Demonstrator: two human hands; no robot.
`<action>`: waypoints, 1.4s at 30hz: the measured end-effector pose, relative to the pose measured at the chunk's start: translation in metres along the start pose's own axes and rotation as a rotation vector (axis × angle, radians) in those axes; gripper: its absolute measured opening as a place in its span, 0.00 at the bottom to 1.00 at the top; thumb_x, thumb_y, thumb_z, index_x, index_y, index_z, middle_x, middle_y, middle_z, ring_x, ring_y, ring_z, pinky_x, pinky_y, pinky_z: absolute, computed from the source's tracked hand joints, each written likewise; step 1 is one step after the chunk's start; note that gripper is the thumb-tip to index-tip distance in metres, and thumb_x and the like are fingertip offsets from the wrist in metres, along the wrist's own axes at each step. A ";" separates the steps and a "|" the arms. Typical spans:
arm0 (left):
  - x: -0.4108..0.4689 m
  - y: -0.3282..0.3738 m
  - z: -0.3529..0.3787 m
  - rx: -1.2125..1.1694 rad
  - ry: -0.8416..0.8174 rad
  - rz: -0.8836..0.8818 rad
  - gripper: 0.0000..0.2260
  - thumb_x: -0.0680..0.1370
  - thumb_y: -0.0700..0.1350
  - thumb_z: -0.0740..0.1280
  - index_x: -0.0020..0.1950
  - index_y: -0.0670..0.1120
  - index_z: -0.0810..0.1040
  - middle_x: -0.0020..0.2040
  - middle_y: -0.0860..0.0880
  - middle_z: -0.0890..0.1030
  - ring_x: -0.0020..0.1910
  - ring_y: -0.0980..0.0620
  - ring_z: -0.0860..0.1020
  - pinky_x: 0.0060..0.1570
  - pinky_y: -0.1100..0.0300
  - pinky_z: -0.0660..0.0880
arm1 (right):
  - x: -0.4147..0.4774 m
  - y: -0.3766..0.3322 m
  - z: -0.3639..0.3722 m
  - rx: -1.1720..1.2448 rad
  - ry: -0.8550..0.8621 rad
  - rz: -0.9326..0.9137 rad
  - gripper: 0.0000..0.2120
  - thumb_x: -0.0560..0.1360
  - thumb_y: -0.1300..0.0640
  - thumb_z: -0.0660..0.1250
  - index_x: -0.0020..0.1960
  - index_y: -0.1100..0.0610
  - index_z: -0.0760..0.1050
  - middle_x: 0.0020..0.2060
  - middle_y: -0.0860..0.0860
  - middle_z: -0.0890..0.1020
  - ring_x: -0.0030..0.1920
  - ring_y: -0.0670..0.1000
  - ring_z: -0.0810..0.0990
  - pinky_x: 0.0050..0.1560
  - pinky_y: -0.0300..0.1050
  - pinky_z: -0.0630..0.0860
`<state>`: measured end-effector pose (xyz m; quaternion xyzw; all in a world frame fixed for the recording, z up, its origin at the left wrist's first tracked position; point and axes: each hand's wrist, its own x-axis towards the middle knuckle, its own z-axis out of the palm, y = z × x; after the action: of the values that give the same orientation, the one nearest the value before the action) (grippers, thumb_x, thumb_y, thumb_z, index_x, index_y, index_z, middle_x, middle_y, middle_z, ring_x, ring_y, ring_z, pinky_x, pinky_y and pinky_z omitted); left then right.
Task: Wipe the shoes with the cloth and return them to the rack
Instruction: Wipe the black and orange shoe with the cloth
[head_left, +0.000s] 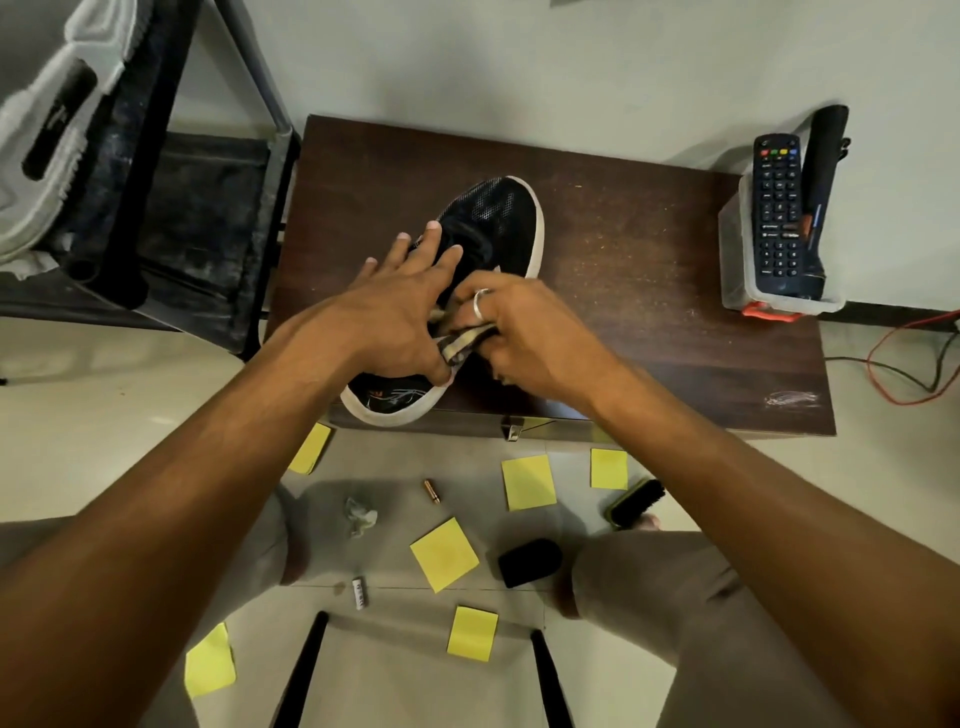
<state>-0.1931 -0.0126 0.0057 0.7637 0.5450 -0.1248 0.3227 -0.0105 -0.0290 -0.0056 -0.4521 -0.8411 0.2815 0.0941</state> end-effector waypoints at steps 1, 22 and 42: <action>0.000 0.000 0.000 0.001 -0.003 -0.001 0.59 0.69 0.53 0.80 0.83 0.52 0.37 0.81 0.50 0.31 0.81 0.46 0.34 0.78 0.45 0.39 | -0.002 -0.004 0.002 -0.013 -0.006 -0.030 0.19 0.71 0.71 0.69 0.55 0.53 0.86 0.56 0.48 0.81 0.53 0.46 0.78 0.51 0.28 0.68; -0.001 0.000 0.001 0.006 0.015 0.004 0.60 0.68 0.53 0.80 0.83 0.52 0.37 0.81 0.51 0.31 0.81 0.47 0.34 0.79 0.46 0.40 | 0.002 0.003 0.000 -0.021 0.146 0.140 0.19 0.72 0.68 0.70 0.57 0.51 0.85 0.52 0.48 0.81 0.52 0.52 0.82 0.52 0.51 0.81; -0.001 0.002 0.003 0.016 0.025 0.000 0.61 0.67 0.53 0.81 0.83 0.51 0.37 0.81 0.51 0.31 0.81 0.47 0.34 0.79 0.46 0.40 | 0.008 0.008 -0.017 -0.243 0.197 0.246 0.17 0.75 0.67 0.65 0.60 0.55 0.83 0.56 0.54 0.81 0.55 0.59 0.81 0.52 0.53 0.79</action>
<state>-0.1918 -0.0155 0.0049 0.7677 0.5480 -0.1197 0.3098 -0.0024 -0.0120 0.0035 -0.5849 -0.7940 0.1418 0.0856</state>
